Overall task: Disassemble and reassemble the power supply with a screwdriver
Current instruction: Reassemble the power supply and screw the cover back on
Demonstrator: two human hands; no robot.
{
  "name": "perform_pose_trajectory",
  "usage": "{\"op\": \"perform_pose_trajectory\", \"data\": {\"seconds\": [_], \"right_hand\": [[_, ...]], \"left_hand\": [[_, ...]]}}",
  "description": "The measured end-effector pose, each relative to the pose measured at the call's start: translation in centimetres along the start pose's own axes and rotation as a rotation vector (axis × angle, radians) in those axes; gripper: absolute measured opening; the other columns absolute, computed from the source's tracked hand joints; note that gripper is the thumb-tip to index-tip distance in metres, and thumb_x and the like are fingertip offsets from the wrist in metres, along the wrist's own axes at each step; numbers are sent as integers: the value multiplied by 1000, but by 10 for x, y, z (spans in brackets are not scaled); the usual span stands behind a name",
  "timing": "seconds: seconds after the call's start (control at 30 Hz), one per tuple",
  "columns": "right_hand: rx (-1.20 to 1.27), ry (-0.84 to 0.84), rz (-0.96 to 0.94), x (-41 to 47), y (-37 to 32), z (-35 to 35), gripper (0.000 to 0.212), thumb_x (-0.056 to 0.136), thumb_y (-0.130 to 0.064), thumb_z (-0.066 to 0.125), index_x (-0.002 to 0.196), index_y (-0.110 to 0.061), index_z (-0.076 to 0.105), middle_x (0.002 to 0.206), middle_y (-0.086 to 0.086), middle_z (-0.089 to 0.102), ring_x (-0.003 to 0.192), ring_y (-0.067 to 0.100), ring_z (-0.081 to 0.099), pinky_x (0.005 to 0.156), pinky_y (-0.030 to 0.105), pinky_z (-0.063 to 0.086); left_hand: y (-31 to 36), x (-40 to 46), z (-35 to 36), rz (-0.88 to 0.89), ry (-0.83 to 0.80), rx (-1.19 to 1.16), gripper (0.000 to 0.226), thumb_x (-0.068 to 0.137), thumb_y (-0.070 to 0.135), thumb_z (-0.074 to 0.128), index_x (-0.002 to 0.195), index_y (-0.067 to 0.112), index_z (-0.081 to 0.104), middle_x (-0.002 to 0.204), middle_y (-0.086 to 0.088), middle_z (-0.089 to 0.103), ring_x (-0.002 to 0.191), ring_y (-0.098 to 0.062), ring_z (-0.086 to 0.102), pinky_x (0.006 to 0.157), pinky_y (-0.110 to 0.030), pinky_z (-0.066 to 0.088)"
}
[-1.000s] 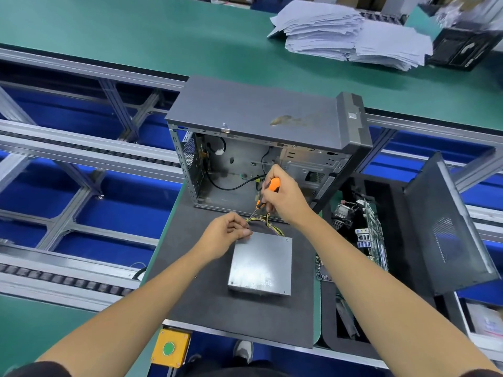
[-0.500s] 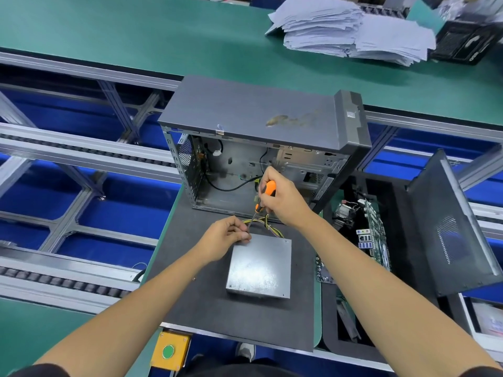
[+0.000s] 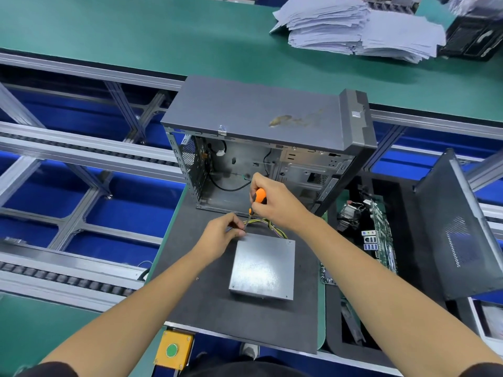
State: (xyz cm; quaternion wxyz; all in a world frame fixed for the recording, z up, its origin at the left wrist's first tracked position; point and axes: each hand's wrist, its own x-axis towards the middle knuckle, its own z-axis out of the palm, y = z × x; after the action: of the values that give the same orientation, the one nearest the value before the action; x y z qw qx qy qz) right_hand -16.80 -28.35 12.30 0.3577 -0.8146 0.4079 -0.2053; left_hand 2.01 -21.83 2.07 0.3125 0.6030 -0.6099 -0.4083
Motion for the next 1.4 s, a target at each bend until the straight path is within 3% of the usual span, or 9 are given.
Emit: {"op": "perform_pose_trajectory", "data": {"seconds": [0.07,0.2,0.47,0.57,0.67,0.83,1.07,1.23,1.4], "right_hand": [[-61,-44,-41,3,-4,1,22,80,-14,58,86,-29,42,84,-6,59,77,20,57,69,49,54],[-143,-91,-116,9,-11,3,22,79,-13,56,86,-27,41,84,-8,55,76,18,54,66,46,51],[-115,-88,-90,10,-6,6,22,82,-13,59,86,-27,42,85,-7,55,77,19,54,67,45,51],[-130,-104,-94,11,-5,10,22,82,-14,57,86,-28,40,84,-7,54,76,19,53,66,47,51],[-157,-119,-111,13,-6,14,22,82,-15,55,86,-28,38,84,-6,52,75,20,52,64,46,49],[-207,-135,-150,15,-6,16,21,80,-18,52,84,-30,35,80,-7,48,71,18,48,58,42,44],[-160,-121,-102,15,1,19,21,81,-18,53,86,-30,36,84,-8,50,73,19,50,62,46,47],[-181,-135,-121,15,3,22,21,81,-18,52,87,-29,36,84,-9,48,71,17,49,59,44,46],[-199,-152,-145,16,1,22,24,80,-16,53,85,-30,35,86,-12,45,71,13,45,58,37,41]], "left_hand": [[1,0,0,-3,9,12,10,88,1,73,90,8,65,93,-2,69,90,-17,67,82,-24,55],[1,1,2,18,24,62,8,88,2,74,90,6,67,93,-1,70,86,-4,63,75,-7,44],[-4,-1,6,-36,33,-41,8,87,1,75,90,3,68,88,-1,71,84,-11,67,74,-12,49],[-7,0,6,-33,-2,24,9,87,12,78,87,13,69,90,5,70,97,-14,56,82,-17,41],[-10,1,7,-38,0,72,16,85,21,81,82,28,66,93,6,69,107,-19,42,84,-11,30],[-11,4,9,-16,-19,106,25,85,19,81,75,34,63,87,13,70,105,-22,55,99,-39,41],[-11,12,6,-35,-38,120,17,79,19,86,76,18,69,84,9,72,92,-12,61,85,-28,39],[-6,16,0,-54,-111,169,19,79,25,86,79,15,70,86,9,74,91,-10,66,93,-30,39],[5,24,-10,-94,-205,219,16,75,27,89,75,24,73,79,13,73,79,5,64,71,-17,42]]}}
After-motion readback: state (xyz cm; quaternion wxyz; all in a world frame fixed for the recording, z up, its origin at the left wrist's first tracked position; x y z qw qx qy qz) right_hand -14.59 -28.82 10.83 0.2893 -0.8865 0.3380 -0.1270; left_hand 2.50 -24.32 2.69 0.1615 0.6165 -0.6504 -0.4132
